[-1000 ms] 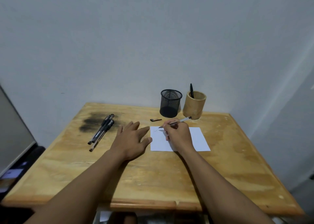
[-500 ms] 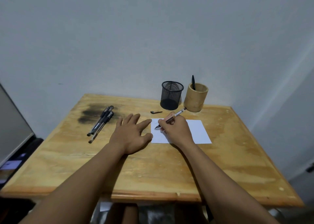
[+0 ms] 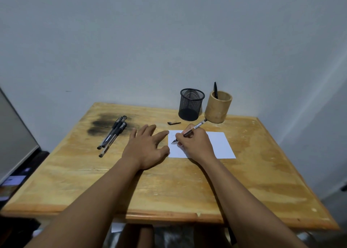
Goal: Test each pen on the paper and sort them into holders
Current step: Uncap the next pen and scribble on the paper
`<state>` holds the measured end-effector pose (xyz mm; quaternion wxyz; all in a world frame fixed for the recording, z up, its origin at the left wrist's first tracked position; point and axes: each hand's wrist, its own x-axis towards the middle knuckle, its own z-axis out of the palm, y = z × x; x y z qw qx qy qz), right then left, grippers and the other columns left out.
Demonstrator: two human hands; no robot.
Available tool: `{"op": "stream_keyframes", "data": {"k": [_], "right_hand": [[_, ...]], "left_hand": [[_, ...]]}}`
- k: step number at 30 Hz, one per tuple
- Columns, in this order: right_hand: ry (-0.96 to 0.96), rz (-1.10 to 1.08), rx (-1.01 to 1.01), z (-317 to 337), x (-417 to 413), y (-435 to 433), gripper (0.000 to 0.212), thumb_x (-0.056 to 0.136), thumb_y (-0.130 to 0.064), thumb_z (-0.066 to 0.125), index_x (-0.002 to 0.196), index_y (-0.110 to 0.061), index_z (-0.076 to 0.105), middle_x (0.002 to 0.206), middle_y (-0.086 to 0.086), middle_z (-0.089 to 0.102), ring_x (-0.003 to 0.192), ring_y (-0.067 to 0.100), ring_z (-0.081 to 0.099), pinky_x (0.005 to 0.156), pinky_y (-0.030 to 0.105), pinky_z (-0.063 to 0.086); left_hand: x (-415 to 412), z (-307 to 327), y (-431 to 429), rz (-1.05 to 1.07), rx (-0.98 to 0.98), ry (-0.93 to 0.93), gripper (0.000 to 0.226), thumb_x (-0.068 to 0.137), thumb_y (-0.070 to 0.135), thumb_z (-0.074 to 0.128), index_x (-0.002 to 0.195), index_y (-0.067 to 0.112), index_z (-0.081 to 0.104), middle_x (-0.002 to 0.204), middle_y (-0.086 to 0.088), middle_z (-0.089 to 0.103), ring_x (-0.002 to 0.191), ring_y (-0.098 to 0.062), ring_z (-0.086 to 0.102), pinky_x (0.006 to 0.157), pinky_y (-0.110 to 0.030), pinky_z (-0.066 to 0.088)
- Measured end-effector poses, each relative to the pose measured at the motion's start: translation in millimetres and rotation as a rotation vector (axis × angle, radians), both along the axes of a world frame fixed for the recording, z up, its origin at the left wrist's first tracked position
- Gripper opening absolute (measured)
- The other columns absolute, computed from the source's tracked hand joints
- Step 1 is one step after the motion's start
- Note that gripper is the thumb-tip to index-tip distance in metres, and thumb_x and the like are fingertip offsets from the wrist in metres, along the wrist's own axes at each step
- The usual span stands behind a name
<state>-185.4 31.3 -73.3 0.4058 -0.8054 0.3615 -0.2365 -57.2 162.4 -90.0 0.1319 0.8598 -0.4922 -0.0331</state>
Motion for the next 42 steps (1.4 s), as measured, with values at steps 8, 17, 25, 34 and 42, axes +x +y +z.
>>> {"op": "stream_keyframes", "data": {"k": [8,17,25,34,42], "right_hand": [[-0.022,-0.032,-0.007,0.9,-2.5,-1.4,0.015,0.092,-0.027,0.069,0.093,-0.013,0.068,0.081,-0.001,0.071,0.076,0.010,0.065,0.058,0.017,0.046],[-0.030,-0.051,-0.007,3.5,-4.8,0.5,0.011,0.093,-0.026,0.069,0.092,-0.016,0.064,0.082,-0.002,0.068,0.074,0.009,0.062,0.058,0.017,0.045],[-0.026,-0.077,0.023,5.3,-6.8,0.6,0.012,0.093,-0.026,0.069,0.087,-0.017,0.064,0.074,-0.007,0.064,0.070,0.009,0.062,0.054,0.017,0.041],[-0.044,-0.106,0.023,5.6,-5.6,0.1,0.013,0.095,-0.028,0.068,0.087,-0.021,0.062,0.078,-0.006,0.066,0.070,0.008,0.063,0.055,0.016,0.042],[-0.042,-0.104,0.049,4.5,-6.9,-1.0,0.009,0.089,-0.023,0.071,0.087,-0.017,0.064,0.074,-0.005,0.062,0.071,0.012,0.061,0.058,0.020,0.046]], "left_hand": [[-0.6,-0.6,-0.4,0.006,-0.017,0.001,0.074,0.077,0.066,0.029,0.149,0.050,0.028,0.164,-0.002,0.022,0.152,-0.024,0.009,0.121,-0.055,0.005],[0.4,-2.0,-0.4,0.008,-0.028,-0.010,0.073,0.077,0.067,0.029,0.149,0.051,0.028,0.163,-0.002,0.024,0.152,-0.024,0.012,0.121,-0.055,0.008],[2.5,-3.6,-1.1,-0.002,-0.026,-0.017,0.074,0.078,0.069,0.028,0.149,0.050,0.027,0.163,-0.002,0.025,0.151,-0.024,0.013,0.120,-0.057,0.009],[2.3,-3.5,-1.3,0.000,-0.018,-0.019,0.072,0.080,0.068,0.029,0.150,0.051,0.027,0.164,-0.001,0.023,0.152,-0.023,0.012,0.121,-0.056,0.008],[2.1,-4.7,-1.5,0.013,-0.028,-0.007,0.073,0.077,0.067,0.030,0.148,0.052,0.028,0.163,-0.001,0.025,0.151,-0.022,0.013,0.121,-0.054,0.008]]}}
